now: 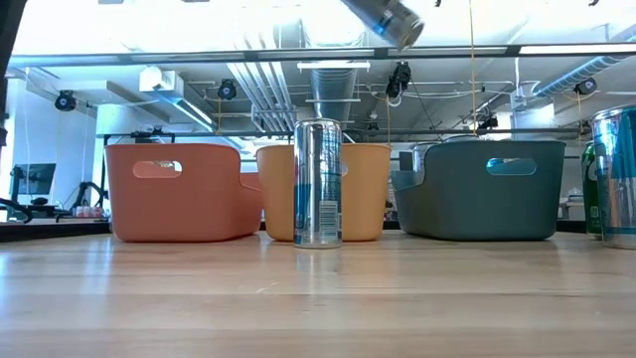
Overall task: Sort soda cans
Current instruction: Put the white/blue soda can into the blue bin
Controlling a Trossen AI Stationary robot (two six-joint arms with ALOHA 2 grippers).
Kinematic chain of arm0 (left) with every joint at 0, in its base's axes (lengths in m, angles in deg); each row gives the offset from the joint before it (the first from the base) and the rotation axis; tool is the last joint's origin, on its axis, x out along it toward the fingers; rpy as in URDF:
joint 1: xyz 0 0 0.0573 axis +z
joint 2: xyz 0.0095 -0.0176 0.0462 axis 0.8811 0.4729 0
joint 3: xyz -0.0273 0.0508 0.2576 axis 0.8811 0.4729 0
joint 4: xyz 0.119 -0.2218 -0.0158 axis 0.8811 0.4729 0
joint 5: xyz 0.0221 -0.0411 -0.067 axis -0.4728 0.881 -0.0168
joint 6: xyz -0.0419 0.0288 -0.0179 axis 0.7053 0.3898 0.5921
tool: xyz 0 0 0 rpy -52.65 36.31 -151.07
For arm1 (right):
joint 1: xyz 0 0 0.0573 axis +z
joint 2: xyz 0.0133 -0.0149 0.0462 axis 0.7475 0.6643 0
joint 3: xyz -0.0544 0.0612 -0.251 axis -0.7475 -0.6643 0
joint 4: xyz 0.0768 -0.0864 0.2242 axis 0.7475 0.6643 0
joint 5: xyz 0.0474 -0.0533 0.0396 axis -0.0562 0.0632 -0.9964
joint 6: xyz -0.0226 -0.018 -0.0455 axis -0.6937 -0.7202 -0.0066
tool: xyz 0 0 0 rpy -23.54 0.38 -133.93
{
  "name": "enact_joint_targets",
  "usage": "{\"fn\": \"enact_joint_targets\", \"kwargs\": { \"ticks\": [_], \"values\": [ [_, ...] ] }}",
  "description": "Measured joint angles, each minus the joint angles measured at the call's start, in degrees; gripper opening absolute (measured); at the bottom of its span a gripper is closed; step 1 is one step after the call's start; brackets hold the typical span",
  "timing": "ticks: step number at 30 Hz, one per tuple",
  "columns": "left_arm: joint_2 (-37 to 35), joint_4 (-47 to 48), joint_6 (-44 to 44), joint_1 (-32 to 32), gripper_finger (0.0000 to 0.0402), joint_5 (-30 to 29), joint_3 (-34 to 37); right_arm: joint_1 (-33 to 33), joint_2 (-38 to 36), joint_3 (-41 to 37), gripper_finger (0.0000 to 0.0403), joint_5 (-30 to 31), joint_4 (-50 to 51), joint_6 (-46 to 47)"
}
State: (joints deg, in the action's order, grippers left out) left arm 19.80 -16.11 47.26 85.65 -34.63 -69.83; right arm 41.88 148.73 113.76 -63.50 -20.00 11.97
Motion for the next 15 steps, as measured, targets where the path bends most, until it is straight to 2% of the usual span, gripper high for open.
{"fn": "enact_joint_targets", "kwargs": {
  "ticks": [4, 9, 12, 15],
  "values": [
    [0.6, -4.1, 3.4, -0.5, 0.0344, 3.1, 0.2, 2.4, -7.0, -6.7, 0.0247, 1.1, -2.2, 4.4],
    [4.0, -9.1, 7.0, -2.9, 0.0344, 3.5, 0.2, 6.7, -14.5, -17.0, 0.0247, 7.4, -6.6, 7.4],
    [6.6, -12.4, 6.4, -4.8, 0.0344, 3.5, 0.3, 8.9, -18.1, -22.4, 0.0247, 10.3, -8.3, 10.2],
    [9.3, -16.1, 3.0, -6.7, 0.0343, 3.5, 0.3, 10.4, -22.0, -27.2, 0.0247, 10.7, -11.4, 12.2]
  ]
}}
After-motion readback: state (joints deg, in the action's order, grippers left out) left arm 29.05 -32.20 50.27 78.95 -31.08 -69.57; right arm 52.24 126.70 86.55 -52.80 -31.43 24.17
